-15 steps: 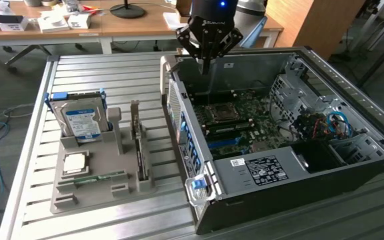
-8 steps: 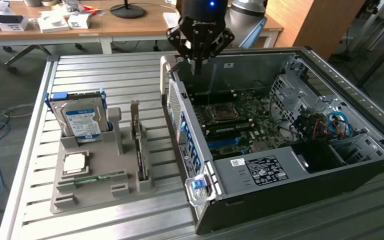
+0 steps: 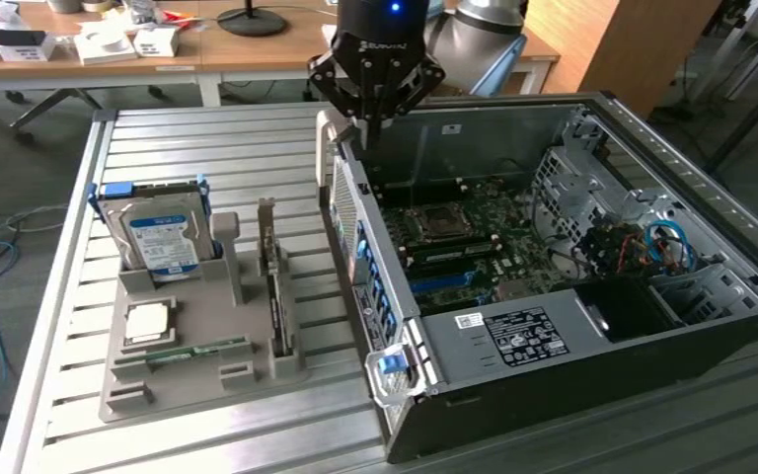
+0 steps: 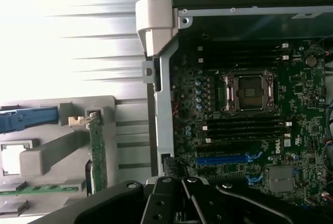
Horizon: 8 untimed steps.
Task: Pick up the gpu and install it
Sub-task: 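Reach for the gpu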
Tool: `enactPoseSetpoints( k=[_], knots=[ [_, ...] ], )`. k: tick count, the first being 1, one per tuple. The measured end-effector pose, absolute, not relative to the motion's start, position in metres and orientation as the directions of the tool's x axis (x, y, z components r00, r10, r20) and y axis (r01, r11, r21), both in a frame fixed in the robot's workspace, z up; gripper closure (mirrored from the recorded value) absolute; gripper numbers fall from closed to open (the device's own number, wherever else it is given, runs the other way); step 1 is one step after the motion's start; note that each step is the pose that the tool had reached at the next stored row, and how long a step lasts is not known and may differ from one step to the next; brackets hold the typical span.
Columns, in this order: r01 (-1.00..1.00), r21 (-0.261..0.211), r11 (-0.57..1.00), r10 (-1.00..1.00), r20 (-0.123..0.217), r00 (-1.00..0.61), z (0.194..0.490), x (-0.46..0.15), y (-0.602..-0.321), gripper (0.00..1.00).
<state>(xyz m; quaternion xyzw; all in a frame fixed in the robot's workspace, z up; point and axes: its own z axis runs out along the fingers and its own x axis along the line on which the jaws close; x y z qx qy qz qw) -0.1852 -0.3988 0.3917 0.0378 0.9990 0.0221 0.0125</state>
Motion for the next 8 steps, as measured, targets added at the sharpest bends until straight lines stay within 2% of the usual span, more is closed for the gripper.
enactPoseSetpoints(
  k=[8],
  knots=[
    [0.075, 0.045, 0.996, 0.076, -0.023, -0.997, 0.391, -0.201, -0.399, 0.89]
  ],
)
